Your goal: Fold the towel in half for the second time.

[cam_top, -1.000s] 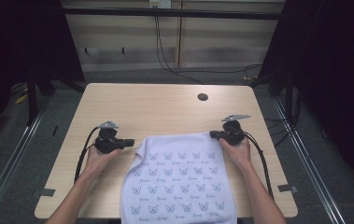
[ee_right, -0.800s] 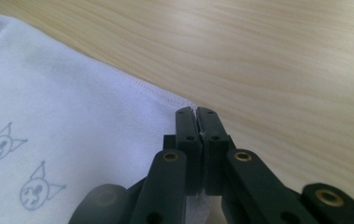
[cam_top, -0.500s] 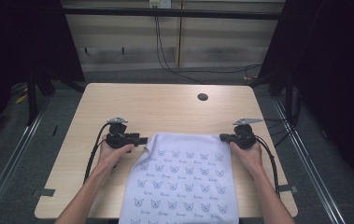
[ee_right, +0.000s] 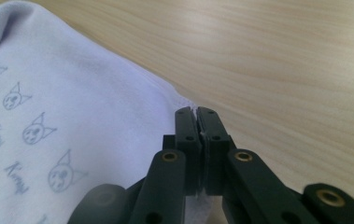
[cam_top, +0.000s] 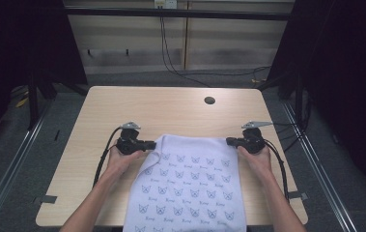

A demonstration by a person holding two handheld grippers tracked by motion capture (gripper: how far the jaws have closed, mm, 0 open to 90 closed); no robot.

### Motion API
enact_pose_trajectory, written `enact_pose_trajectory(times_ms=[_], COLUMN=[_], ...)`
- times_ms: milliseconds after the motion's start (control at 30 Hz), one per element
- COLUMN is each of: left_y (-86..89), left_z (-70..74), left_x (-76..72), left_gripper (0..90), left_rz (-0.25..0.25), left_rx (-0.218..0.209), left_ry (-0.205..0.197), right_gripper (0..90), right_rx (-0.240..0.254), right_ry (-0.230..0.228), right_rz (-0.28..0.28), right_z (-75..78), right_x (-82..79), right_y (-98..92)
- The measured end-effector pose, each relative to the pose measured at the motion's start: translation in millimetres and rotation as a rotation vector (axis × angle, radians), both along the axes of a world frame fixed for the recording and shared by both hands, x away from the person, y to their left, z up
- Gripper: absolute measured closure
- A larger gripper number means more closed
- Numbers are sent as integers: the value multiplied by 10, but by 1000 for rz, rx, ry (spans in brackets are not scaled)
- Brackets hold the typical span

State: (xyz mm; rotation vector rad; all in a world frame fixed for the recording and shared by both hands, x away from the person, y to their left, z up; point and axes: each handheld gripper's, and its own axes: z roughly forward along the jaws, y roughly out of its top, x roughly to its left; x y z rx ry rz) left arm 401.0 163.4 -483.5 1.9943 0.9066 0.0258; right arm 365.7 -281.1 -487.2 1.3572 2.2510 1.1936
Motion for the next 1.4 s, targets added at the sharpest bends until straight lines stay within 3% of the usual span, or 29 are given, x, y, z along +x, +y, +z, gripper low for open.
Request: enact_pose_trajectory(times_ms=[200,300,433,500,567,700,833,933,967,1033,1067,1100,1133,1167,1200,1233,1267,1300,1333,1367,1400], left_y=[198,259,296,323,346,400,412,427,432,454,454,481,481,527,527,577,615,633,633,649,649], left_z=[279,442,679,829,952,1256,1560,1696,1693,1627,1627,1518,1518,1397,1397,1299,1237,1197,1197,1100,1100], left_x=[55,95,175,258,328,453,458,352,311,177,177,-3,-3,-196,-196,-370,-490,-564,-564,-771,-771], left_gripper=[852,870,870,870,870,869,869,870,870,870,870,869,870,870,869,869,869,869,869,869,869], left_rz=[6,16,52,70,86,96,98,72,60,27,27,-13,-13,-42,-42,-68,-73,-83,-83,-105,-105], left_rx=[-83,-55,-71,-85,-105,-186,-217,-223,-219,-210,-210,-199,-199,-184,-184,-183,-182,-199,-199,-187,-187], left_ry=[-37,-75,-129,-153,-169,-199,-262,-292,-294,-283,-283,-276,-276,-260,-260,-251,-237,-226,-226,-212,-212], right_gripper=[886,887,888,890,890,892,893,893,894,894,894,894,894,894,894,894,894,894,894,894,894], right_rx=[51,72,90,96,136,179,159,194,228,220,218,208,208,203,203,181,174,168,168,179,176], right_ry=[-44,-66,-106,-128,-151,-196,-249,-302,-324,-337,-327,-318,-318,-294,-294,-272,-257,-245,-245,-220,-203], right_rz=[-6,-3,4,6,-3,-18,-17,-6,16,44,63,80,80,118,118,157,166,181,181,211,217], right_z=[202,364,621,785,953,1321,1689,1923,1979,1967,1929,1881,1881,1759,1759,1617,1561,1474,1474,1331,1272], right_x=[37,78,172,261,342,500,564,517,429,305,223,131,131,-77,-77,-312,-401,-566,-566,-836,-933], right_y=[-36,-48,-10,11,8,-23,-24,-19,-18,-3,3,8,8,6,6,5,5,0,0,-9,-5])
